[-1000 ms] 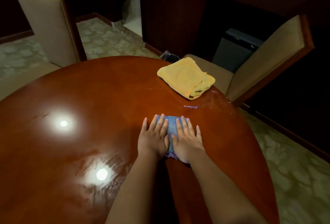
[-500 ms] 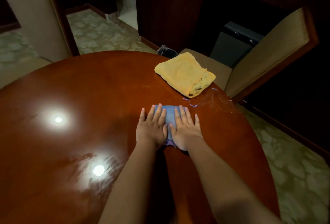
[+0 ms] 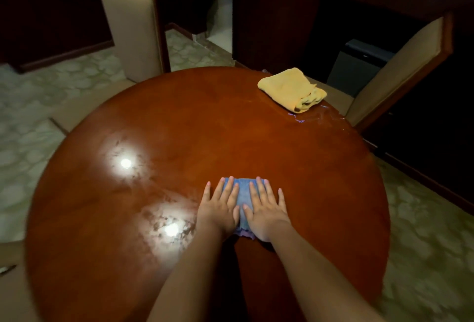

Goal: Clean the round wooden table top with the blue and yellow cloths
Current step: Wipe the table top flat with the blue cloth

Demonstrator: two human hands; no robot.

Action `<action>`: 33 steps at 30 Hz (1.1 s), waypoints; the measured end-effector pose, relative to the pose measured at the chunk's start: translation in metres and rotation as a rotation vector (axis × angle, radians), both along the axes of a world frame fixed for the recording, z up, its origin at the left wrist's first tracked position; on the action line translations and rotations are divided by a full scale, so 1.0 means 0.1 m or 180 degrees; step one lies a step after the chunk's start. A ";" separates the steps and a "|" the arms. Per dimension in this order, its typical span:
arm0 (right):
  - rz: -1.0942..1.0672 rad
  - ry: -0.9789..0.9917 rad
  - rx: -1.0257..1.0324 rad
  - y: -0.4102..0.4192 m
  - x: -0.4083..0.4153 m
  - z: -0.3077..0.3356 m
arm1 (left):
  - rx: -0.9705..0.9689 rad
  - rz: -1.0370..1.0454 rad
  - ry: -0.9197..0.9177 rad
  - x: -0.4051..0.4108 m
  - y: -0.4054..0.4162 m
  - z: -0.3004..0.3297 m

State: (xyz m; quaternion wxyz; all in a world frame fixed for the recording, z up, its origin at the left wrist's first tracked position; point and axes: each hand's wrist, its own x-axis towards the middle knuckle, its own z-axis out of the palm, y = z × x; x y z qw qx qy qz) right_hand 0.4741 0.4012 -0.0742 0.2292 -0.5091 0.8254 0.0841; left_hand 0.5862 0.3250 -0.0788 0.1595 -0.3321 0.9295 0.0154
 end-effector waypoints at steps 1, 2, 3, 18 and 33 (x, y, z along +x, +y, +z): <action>0.0030 0.0005 0.0016 0.06 0.11 0.00 | 0.0005 0.0026 -0.0024 0.12 0.06 0.00; 0.0057 0.0006 0.0031 0.11 0.22 0.00 | 0.0010 0.0057 -0.0039 0.23 0.12 0.00; 0.0085 0.0004 0.0047 0.15 0.32 0.00 | 0.0015 0.0086 -0.0051 0.33 0.16 0.00; 0.0277 0.0048 0.0002 0.07 0.47 -0.05 | 0.0019 0.0156 0.0067 0.54 0.15 -0.05; 0.0281 -0.0016 -0.0281 -0.93 -0.20 -0.11 | -0.0129 0.0481 0.0343 -0.15 -0.78 -0.16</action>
